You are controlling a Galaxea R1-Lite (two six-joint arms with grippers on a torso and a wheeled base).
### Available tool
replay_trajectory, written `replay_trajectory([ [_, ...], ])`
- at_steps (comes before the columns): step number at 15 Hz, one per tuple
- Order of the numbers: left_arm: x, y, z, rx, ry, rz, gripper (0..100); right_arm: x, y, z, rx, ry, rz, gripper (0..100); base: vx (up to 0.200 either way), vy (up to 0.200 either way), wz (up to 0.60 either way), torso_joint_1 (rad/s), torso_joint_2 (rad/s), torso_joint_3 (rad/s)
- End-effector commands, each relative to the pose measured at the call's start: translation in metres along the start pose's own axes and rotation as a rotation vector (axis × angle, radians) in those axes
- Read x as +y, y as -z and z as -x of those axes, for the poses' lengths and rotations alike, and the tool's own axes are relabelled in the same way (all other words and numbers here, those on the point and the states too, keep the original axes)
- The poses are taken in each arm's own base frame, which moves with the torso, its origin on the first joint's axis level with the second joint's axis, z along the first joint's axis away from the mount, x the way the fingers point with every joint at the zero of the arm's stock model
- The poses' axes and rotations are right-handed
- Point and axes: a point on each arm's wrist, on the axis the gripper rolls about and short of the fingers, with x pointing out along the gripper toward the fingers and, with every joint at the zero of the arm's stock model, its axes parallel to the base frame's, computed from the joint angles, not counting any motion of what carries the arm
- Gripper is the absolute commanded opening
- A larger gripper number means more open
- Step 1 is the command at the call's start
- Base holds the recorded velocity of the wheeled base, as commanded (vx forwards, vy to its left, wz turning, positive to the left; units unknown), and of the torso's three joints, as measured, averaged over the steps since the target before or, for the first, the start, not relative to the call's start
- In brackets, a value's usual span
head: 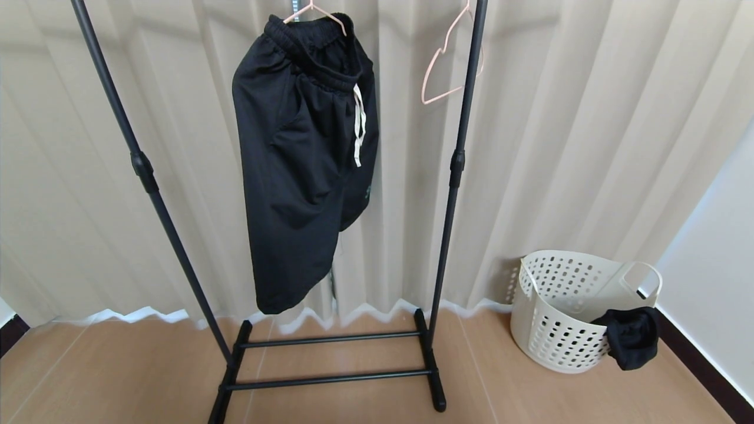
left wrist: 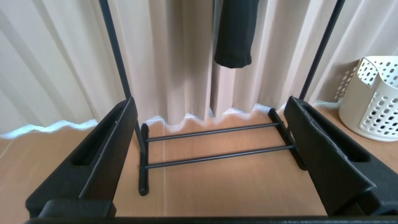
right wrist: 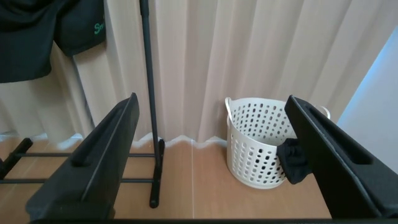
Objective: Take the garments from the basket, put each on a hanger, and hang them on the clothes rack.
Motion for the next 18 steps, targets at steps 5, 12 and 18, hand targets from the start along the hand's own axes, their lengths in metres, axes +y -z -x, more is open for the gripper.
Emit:
replay_trajectory([
  [5,0.0000,-0.0002,-0.0001,0.001,0.000,0.000,100,0.0000,-0.0001,-0.0002,0.002,-0.001,0.001,100,0.000,0.000,0.00,0.000,0.01,0.012],
  [12,0.0000,-0.0006,0.0000,0.000,0.000,0.000,100,0.0000,-0.0001,-0.0001,0.000,0.000,0.001,100,0.000,-0.114,0.00,-0.008,0.09,0.085],
  [18,0.0000,-0.0006,0.0000,0.000,0.000,0.000,100,0.0000,-0.0001,-0.0002,0.002,0.000,0.001,100,0.000,-0.200,-0.30,0.001,0.00,0.003],
])
